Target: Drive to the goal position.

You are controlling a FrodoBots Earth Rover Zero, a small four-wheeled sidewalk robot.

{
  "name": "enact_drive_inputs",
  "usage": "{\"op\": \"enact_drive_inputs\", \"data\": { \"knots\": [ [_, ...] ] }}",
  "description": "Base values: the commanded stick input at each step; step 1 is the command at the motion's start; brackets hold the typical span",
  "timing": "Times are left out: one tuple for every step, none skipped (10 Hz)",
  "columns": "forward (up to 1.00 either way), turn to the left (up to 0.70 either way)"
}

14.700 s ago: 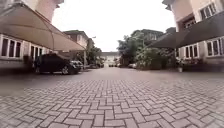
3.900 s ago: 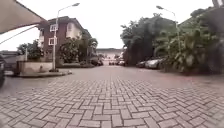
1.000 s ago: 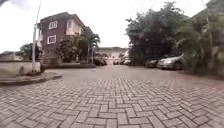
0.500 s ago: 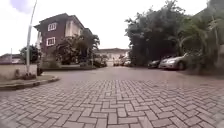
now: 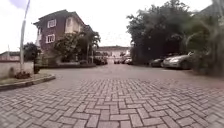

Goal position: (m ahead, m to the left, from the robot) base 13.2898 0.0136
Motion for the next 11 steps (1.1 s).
{"op": "enact_drive_inputs", "data": {
  "knots": [
    [0.7, 0.0],
    [0.7, 0.0],
    [0.7, 0.0],
    [0.7, 0.0],
    [0.7, 0.0],
    [0.7, 0.0],
    [0.7, 0.0],
    [0.7, 0.0],
    [0.7, 0.0],
    [0.7, 0.0],
    [0.7, 0.0]
  ]
}}
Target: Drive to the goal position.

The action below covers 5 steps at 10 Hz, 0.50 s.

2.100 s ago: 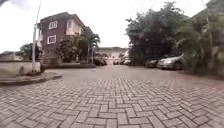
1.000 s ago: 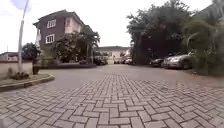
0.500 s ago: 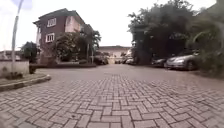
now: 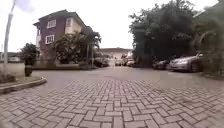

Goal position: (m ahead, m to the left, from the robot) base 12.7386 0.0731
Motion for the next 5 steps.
{"op": "enact_drive_inputs", "data": {
  "knots": [
    [0.7, 0.0],
    [0.7, 0.0],
    [0.7, 0.0],
    [0.7, 0.0],
    [0.7, 0.0]
  ]
}}
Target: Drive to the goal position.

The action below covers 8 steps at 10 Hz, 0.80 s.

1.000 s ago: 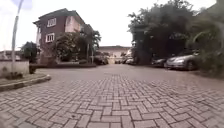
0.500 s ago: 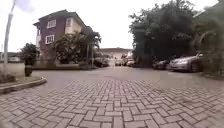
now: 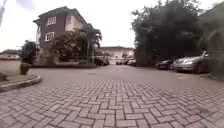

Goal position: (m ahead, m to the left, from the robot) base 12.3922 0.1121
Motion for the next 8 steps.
{"op": "enact_drive_inputs", "data": {
  "knots": [
    [0.7, 0.0],
    [0.7, 0.0],
    [0.7, 0.0],
    [0.7, 0.0],
    [0.7, 0.0],
    [0.7, 0.0],
    [0.7, 0.0],
    [0.7, 0.0]
  ]
}}
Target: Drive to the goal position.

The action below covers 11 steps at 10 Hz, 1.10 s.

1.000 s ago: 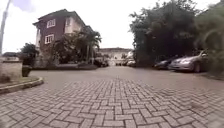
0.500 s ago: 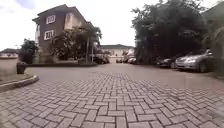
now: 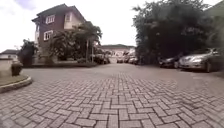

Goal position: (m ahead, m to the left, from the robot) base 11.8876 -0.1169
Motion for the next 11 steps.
{"op": "enact_drive_inputs", "data": {
  "knots": [
    [0.7, 0.0],
    [0.7, 0.0],
    [0.7, 0.0],
    [0.7, 0.0],
    [0.7, 0.0],
    [0.7, 0.0],
    [0.7, 0.0],
    [0.7, 0.0],
    [0.7, 0.0],
    [0.7, -0.08],
    [0.7, -0.3]
  ]
}}
